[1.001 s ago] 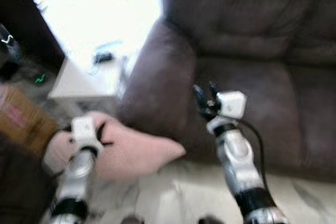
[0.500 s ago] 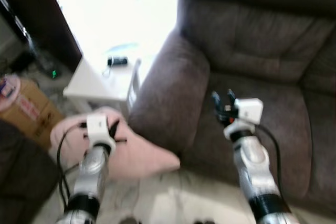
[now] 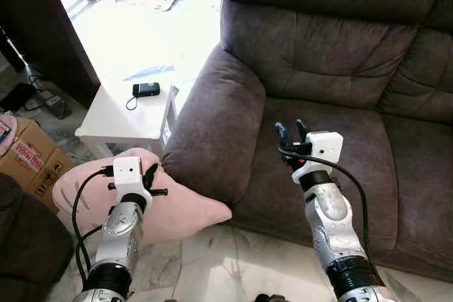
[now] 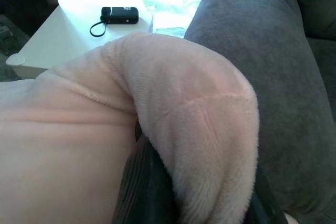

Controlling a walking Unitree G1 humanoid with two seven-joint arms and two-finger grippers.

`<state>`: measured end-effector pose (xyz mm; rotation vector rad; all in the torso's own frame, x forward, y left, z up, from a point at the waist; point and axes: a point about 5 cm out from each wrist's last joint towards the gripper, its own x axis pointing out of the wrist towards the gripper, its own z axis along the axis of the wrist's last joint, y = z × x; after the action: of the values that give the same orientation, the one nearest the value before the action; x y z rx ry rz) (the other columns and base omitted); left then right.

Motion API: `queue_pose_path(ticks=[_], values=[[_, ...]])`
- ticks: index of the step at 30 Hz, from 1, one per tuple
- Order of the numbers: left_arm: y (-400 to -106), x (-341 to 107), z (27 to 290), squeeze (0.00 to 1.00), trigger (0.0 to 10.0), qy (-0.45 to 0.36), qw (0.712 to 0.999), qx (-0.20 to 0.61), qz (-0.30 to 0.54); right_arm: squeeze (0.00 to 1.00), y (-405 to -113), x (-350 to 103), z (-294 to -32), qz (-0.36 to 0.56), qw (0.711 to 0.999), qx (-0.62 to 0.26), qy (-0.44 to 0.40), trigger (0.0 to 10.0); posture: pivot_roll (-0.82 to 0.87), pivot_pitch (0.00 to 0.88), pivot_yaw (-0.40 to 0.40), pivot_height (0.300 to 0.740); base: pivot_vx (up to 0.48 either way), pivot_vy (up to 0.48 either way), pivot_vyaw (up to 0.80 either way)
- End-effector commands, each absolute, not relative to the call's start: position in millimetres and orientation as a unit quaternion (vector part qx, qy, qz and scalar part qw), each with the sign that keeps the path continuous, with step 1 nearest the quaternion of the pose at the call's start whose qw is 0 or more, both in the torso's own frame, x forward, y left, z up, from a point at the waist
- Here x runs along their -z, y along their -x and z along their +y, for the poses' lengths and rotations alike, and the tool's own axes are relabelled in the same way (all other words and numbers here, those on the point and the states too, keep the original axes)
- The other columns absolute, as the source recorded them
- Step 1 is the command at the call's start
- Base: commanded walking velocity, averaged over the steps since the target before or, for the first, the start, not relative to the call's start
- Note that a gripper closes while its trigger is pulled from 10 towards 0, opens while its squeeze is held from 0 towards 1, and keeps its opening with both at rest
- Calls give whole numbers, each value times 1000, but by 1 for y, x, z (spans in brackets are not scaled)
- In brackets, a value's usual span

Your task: Move the pillow to the sofa from floor

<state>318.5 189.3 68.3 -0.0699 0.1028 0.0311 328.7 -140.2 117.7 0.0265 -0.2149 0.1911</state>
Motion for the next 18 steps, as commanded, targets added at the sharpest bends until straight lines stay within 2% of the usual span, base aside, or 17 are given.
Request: queue_pose_path(ticks=[1,18], values=[[-327,-89,185,0,10000,34,999,2,2,0,-329,-117,-141,-109,990,-92,-11,10000,49,127,-5,740,0,0,0],[-326,-90,183,0,10000,39,999,10,0,0,-329,-113,-139,-93,991,-92,-11,10000,55,129,-3,740,0,0,0]])
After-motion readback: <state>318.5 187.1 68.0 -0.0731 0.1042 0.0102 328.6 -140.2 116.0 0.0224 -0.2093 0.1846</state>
